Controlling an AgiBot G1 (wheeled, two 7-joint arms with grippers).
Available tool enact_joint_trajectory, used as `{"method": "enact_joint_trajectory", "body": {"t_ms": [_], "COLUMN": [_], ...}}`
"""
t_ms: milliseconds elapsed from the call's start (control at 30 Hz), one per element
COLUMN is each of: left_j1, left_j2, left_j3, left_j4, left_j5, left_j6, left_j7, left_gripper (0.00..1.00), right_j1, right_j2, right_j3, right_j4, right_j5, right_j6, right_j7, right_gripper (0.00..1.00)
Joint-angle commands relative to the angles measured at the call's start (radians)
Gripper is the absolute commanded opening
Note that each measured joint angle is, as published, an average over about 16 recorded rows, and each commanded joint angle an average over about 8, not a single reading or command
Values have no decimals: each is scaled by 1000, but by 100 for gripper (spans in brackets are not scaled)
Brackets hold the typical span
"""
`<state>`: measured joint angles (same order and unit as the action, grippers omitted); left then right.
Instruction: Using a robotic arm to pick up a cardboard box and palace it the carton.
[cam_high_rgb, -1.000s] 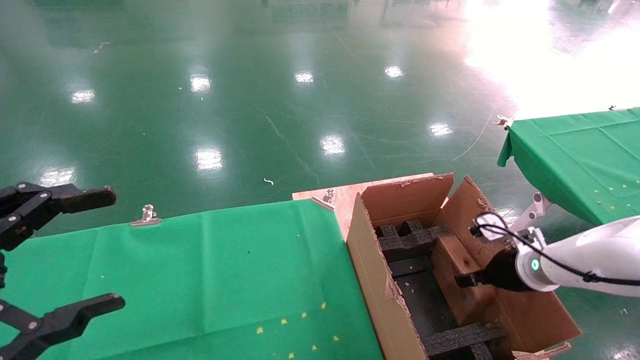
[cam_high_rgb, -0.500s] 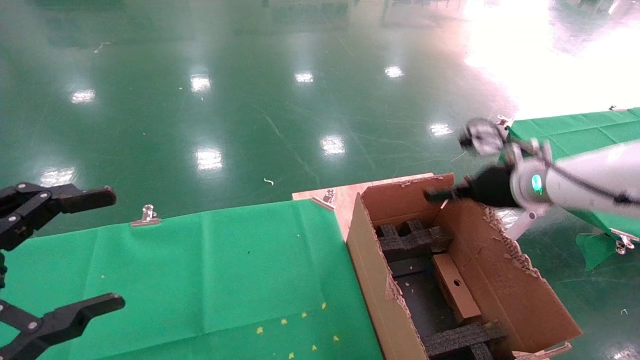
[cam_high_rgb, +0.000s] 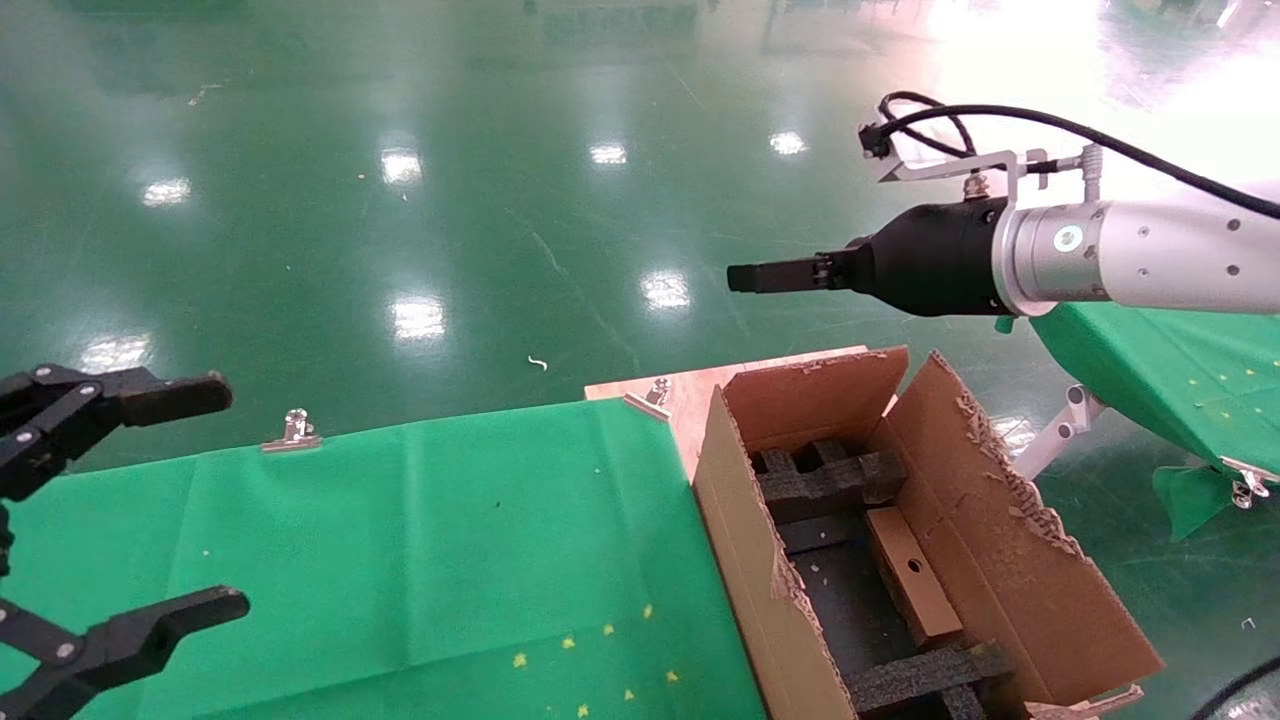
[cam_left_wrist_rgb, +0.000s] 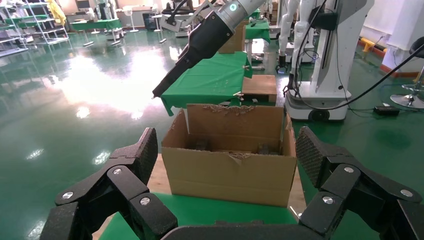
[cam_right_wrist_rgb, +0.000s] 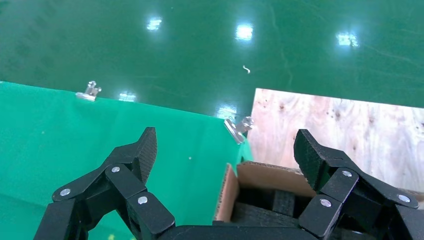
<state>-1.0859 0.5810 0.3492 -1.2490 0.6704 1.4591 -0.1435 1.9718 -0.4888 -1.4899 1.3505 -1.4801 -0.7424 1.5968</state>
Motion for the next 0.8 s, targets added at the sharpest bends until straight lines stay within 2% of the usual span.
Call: {"method": "enact_joint_trajectory", "body": {"t_ms": [33, 200, 300, 800], "left_j1": [0, 0, 0, 0], "left_j2": [0, 0, 0, 0], "left_j3": [0, 0, 0, 0], "left_j4": [0, 0, 0, 0], "left_j5": [0, 0, 0, 0], "left_j6": [0, 0, 0, 0], "left_j7": [0, 0, 0, 0], "left_gripper": [100, 100, 100, 100], "right_j1": [3, -11, -34, -252], "right_j2": [0, -1, -4, -34], "right_j3": [5, 8, 40, 335], "right_j4": [0, -2, -3, -19], "right_j5": [12, 8, 26, 209], "right_j6": [-4, -7, -26, -210], "right_j7": [-3, -10, -47, -391], "right_gripper": [100, 100, 100, 100]}}
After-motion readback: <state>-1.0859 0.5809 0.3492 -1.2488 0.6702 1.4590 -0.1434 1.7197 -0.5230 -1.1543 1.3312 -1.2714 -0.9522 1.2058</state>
